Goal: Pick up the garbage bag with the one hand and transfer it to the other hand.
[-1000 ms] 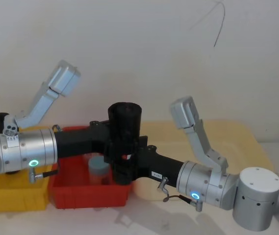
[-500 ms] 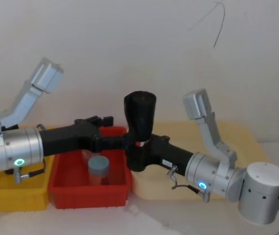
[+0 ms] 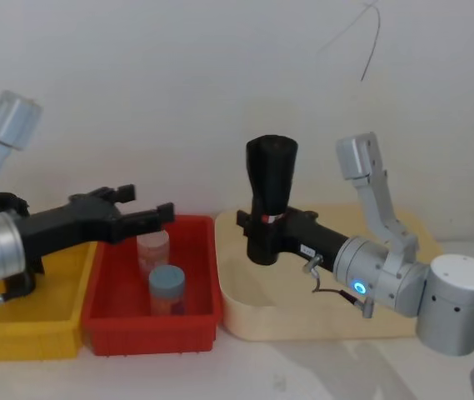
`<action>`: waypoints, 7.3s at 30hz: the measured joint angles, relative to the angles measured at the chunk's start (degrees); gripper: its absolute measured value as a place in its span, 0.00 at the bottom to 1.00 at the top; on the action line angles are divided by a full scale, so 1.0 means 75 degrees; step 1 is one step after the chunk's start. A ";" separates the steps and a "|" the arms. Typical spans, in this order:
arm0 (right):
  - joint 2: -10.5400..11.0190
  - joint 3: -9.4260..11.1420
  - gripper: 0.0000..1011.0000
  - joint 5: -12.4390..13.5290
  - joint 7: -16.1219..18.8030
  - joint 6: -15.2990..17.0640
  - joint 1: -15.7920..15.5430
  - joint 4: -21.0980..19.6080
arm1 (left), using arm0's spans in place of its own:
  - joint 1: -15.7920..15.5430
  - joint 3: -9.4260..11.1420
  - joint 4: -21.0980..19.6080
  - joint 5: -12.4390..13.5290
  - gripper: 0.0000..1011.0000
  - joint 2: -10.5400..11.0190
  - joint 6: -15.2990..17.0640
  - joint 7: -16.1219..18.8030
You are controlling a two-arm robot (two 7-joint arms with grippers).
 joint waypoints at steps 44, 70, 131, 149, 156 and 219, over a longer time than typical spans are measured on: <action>-0.0053 0.0107 0.99 -0.1100 -0.1366 0.0051 0.0851 0.1020 | 0.1187 -0.1143 -0.0510 -0.0469 0.99 0.0299 0.0059 0.1543; -0.0110 -0.0648 0.99 -0.1114 -0.0671 0.1023 0.0235 -0.1098 | 0.1220 -0.1173 -0.0521 -0.0482 0.99 0.0308 0.0058 0.1586; -0.1984 -0.1697 0.99 -0.1966 -0.0709 0.1474 0.1493 0.2067 | 0.1223 -0.1175 -0.0521 -0.0481 0.99 0.0307 0.0059 0.1588; -0.1895 -0.1657 0.99 -0.2158 -0.0753 0.1586 0.1496 0.2382 | 0.1223 -0.1175 -0.0521 -0.0480 0.99 0.0308 0.0059 0.1588; -0.1842 -0.1656 0.99 -0.2186 -0.0644 0.1702 0.1474 0.2383 | 0.1223 -0.1176 -0.0521 -0.0481 0.99 0.0308 0.0059 0.1588; -0.1487 0.0067 0.81 -0.2153 -0.1142 0.1277 0.1902 0.1494 | 0.1223 -0.1176 -0.0521 -0.0481 0.99 0.0308 0.0059 0.1588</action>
